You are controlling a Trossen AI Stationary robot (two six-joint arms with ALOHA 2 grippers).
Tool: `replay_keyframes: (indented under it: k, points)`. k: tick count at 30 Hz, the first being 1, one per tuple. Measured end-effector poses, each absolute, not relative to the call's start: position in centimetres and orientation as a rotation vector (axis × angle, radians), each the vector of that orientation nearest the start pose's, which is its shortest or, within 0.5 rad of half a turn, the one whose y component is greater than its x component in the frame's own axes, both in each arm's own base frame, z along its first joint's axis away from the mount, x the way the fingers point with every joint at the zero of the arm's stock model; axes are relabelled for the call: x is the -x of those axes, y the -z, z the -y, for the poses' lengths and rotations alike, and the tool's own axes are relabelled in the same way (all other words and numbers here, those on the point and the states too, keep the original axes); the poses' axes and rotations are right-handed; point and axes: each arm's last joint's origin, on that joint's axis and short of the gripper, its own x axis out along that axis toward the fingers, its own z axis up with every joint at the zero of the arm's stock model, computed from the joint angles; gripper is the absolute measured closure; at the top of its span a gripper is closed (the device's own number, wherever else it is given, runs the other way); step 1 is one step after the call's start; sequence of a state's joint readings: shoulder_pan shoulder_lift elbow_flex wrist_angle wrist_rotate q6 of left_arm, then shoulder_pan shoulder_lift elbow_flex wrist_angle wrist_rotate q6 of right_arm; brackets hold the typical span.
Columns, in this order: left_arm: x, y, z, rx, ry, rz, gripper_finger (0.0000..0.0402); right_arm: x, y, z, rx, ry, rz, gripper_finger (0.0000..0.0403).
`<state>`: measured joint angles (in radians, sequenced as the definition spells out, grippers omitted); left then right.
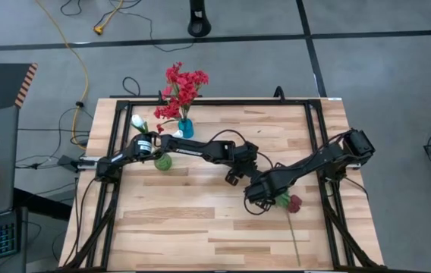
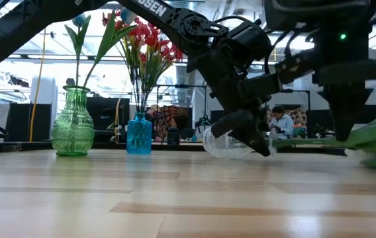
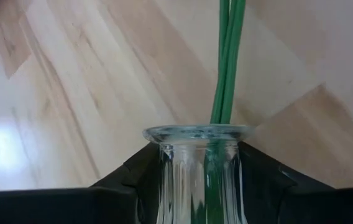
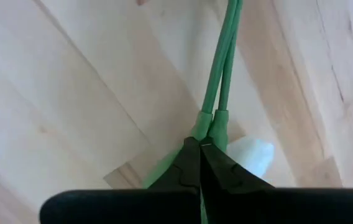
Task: Sort flowers into vase by color
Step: Adjust the transparent vase by standing it upright on the table
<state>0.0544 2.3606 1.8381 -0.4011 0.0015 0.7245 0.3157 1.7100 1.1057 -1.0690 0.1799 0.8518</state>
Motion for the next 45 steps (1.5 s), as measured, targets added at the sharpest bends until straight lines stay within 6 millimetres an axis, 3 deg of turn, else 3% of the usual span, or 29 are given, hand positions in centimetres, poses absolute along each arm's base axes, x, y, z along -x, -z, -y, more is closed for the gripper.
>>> replay_keyframes:
  k: [9, 28, 38, 45]
  points:
    - [-50.7, -14.9, -2.4, -0.527, 0.352, -0.846, 0.0242, -27.4, -20.4, -8.4, -0.218, 0.454, -1.535, 0.0379]
    - [-51.5, -16.0, -1.6, -0.267, 0.509, -0.661, 0.0252, -28.3, -25.8, -8.7, 0.019, 0.187, -1.579, 0.0377]
    - [-51.5, -16.1, -1.7, -0.266, 0.508, -0.652, 0.0249, -28.4, -26.2, -8.8, 0.022, 0.172, -1.582, 0.0374]
    - [-51.5, -16.3, -1.7, -0.268, 0.507, -0.644, 0.0243, -28.4, -26.2, -8.8, 0.014, 0.164, -1.583, 0.0319]
